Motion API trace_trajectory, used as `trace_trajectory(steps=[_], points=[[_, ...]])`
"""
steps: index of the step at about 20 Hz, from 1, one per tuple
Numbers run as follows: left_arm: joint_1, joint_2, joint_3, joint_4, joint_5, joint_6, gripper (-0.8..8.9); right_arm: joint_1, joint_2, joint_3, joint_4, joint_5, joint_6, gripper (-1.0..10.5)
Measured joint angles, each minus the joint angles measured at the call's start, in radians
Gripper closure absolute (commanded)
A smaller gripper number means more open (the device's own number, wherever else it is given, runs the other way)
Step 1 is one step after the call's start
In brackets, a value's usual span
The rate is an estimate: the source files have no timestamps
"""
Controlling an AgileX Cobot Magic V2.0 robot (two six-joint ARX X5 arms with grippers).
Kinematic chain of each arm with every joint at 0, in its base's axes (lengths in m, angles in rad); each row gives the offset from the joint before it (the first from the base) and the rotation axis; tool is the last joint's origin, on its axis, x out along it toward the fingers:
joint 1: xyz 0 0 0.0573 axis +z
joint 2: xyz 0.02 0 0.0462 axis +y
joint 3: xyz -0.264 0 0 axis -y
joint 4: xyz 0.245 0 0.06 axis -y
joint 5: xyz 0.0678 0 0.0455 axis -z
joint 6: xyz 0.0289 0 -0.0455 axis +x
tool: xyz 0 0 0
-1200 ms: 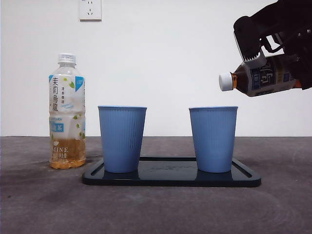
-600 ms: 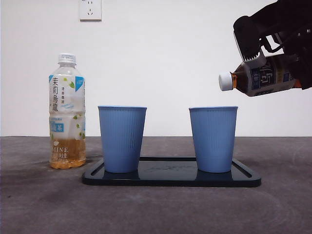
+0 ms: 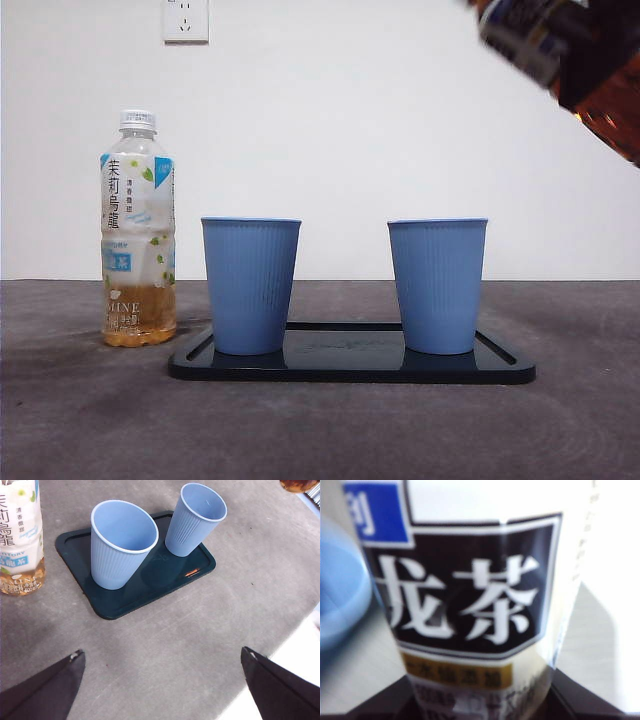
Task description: Pour the drink into the cup
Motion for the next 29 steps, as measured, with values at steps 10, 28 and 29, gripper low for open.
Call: trace_trajectory(steps=[10,28,29], points=[[0.000,0.000,0.000,0.000,-0.057,0.000,3.12,-0.133,-0.042,-0.317,0.551,-0.204,0.362,7.8],[0.000,0.000,0.000,0.032,-0.063,0.000,3.12,-0.216,0.519,-0.460,1.286,-0.332,0.447,7.8],[0.000,0.000,0.000,0.032,-0.064,0.000,3.12,-0.216,0.535,-0.460,1.298,-0.338,0.447,7.8]])
